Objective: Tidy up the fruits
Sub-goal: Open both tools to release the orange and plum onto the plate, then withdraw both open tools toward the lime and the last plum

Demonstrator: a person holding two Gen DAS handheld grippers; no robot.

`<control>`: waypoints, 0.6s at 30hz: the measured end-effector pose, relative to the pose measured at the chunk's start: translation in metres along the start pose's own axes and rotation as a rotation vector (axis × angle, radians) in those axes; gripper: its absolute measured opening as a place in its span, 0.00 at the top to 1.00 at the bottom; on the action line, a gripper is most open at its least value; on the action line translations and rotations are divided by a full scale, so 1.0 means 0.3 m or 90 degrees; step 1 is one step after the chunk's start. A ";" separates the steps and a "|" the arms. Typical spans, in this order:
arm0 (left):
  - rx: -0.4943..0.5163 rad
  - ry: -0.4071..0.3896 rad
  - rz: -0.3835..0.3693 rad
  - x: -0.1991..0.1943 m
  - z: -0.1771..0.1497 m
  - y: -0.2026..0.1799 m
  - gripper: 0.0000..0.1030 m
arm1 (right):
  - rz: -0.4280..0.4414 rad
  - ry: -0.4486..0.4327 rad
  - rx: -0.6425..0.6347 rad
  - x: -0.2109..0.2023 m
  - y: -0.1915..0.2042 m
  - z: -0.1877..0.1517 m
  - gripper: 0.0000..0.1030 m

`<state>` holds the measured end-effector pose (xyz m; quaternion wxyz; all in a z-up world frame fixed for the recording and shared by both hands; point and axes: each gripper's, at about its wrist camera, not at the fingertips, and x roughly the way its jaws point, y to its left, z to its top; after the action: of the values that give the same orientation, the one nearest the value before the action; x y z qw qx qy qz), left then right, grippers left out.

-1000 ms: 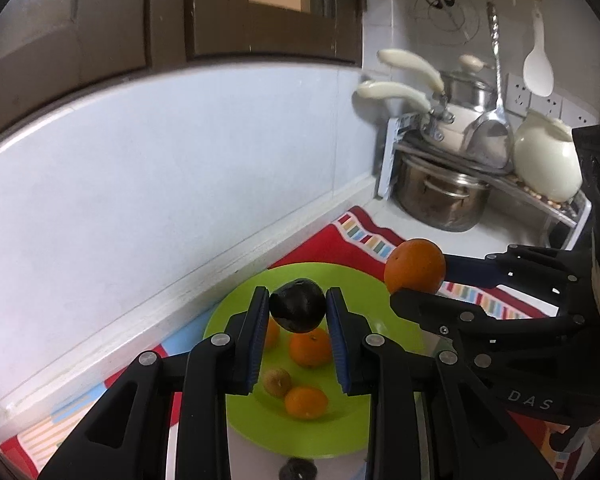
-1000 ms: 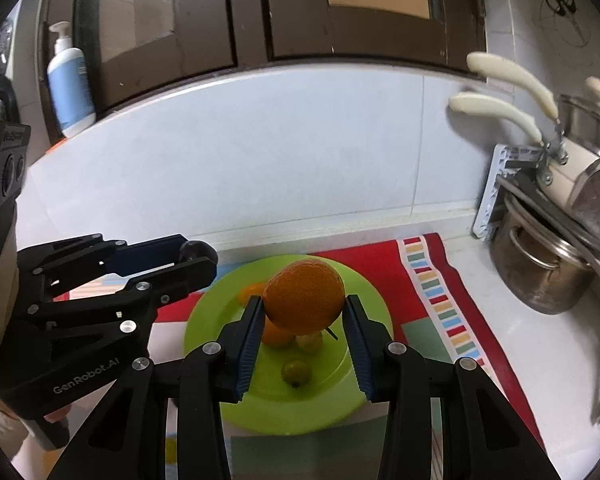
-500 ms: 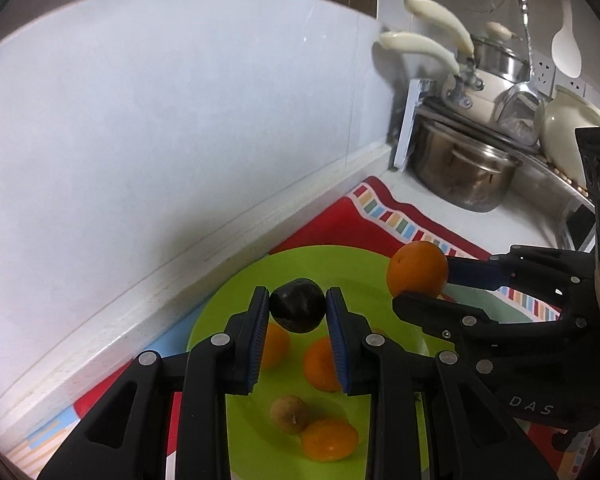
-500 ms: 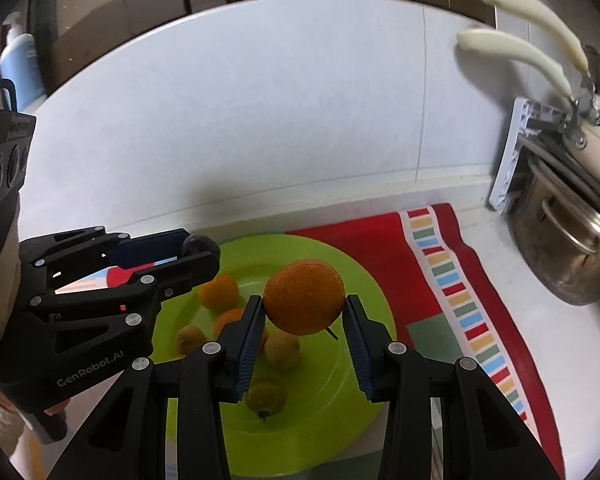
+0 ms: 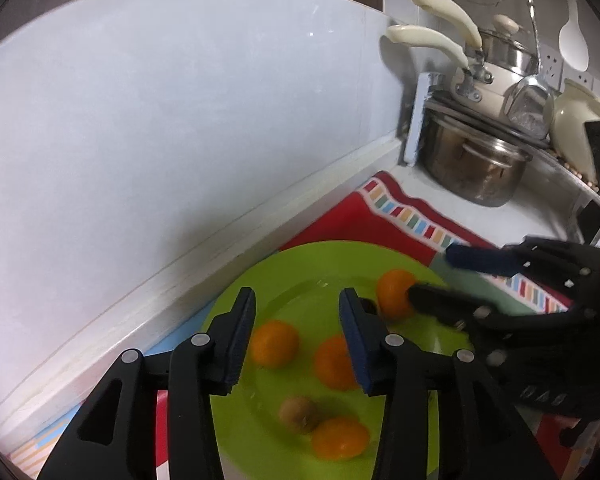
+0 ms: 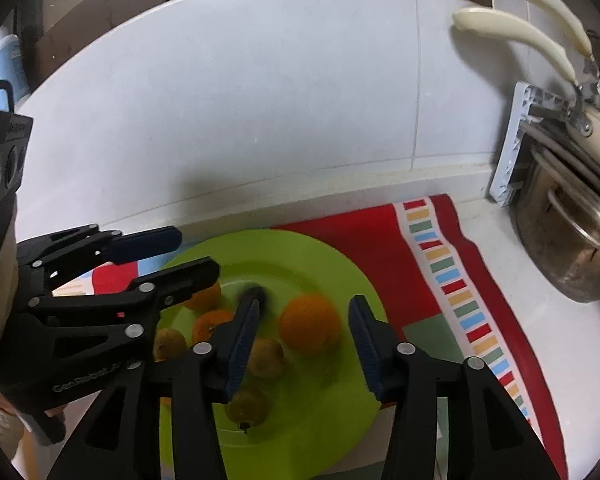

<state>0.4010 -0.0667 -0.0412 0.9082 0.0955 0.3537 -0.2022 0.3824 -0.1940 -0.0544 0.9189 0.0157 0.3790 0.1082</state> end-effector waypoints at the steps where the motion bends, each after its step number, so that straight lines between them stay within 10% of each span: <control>1: 0.001 -0.008 0.004 -0.025 -0.006 0.000 0.58 | 0.000 -0.007 0.001 -0.018 0.002 -0.001 0.53; 18: -0.015 -0.049 0.043 -0.395 -0.116 -0.057 0.47 | 0.028 -0.072 -0.040 -0.324 0.148 -0.083 0.53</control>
<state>0.2933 -0.0355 0.0134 0.9285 0.0887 0.3177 -0.1706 0.2898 -0.1726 0.0003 0.9363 0.0011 0.3223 0.1396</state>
